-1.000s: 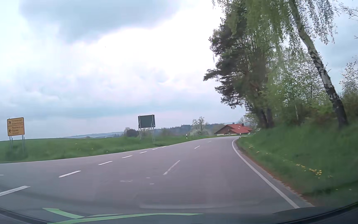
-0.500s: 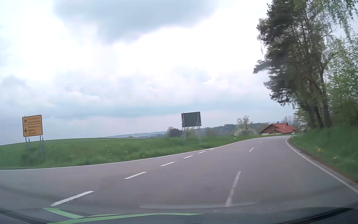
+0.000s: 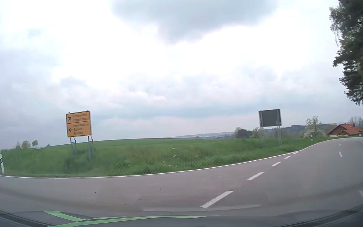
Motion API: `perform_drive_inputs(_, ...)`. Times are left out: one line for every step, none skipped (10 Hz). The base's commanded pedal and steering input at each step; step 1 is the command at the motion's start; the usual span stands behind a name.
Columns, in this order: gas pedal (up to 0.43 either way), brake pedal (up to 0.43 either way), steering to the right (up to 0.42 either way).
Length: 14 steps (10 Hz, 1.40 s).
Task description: Follow the waypoints while adhering to traffic rules and regulations
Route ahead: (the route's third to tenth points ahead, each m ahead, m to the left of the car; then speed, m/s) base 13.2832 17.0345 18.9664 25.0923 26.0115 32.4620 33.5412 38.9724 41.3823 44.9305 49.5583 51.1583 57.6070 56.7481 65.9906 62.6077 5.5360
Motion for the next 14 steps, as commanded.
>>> perform_drive_inputs(0.0, 0.0, -0.468)
perform_drive_inputs(0.0, 0.0, -0.48)
perform_drive_inputs(0.0, 0.0, -0.495)
perform_drive_inputs(0.0, 0.0, -0.516)
perform_drive_inputs(0.098, 0.0, -0.522)
perform_drive_inputs(0.138, 0.0, -0.525)
perform_drive_inputs(0.138, 0.0, -0.527)
perform_drive_inputs(0.15, 0.0, -0.532)
perform_drive_inputs(0.157, 0.0, -0.533)
perform_drive_inputs(0.189, 0.0, -0.532)
perform_drive_inputs(0.22, 0.0, -0.528)
perform_drive_inputs(0.22, 0.0, -0.516)
perform_drive_inputs(0.24, 0.0, -0.49)
perform_drive_inputs(0.24, 0.0, -0.452)
